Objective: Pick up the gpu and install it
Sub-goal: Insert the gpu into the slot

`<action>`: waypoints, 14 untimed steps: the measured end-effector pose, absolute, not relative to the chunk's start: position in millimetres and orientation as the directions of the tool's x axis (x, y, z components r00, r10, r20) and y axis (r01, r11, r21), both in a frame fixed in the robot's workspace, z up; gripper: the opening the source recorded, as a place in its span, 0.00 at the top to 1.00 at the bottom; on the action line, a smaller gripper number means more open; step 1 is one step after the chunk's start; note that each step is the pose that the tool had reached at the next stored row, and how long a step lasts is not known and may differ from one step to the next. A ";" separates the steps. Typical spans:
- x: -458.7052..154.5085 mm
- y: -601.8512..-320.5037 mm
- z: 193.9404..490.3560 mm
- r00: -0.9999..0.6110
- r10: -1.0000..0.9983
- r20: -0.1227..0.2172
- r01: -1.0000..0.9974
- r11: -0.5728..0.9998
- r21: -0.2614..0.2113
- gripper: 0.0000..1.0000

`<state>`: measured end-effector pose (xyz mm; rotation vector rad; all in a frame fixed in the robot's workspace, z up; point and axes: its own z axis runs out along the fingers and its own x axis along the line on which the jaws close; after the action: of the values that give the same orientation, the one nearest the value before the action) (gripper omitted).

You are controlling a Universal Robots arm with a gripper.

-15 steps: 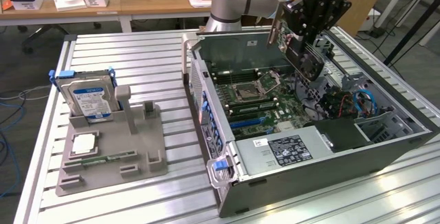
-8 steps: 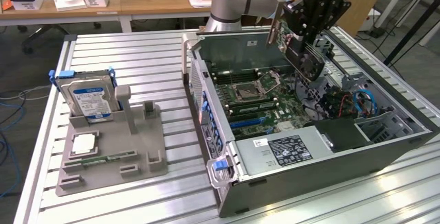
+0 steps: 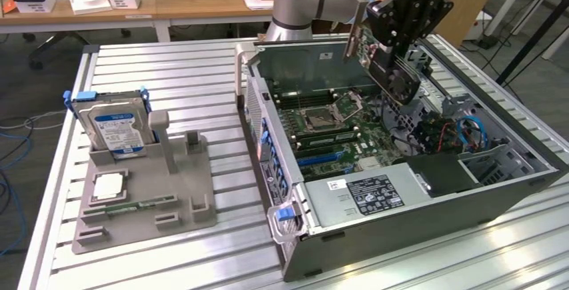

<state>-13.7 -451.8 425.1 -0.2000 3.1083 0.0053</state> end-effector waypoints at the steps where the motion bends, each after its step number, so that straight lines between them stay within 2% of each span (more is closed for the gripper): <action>1: -13.7 -451.8 425.2 -0.991 -0.130 -0.027 -0.131 0.991 0.002 0.74; 14: -13.6 -451.8 425.2 -0.986 -0.165 -0.027 -0.165 0.986 0.002 0.74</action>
<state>-13.6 -451.8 425.2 -0.2575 3.1041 0.0060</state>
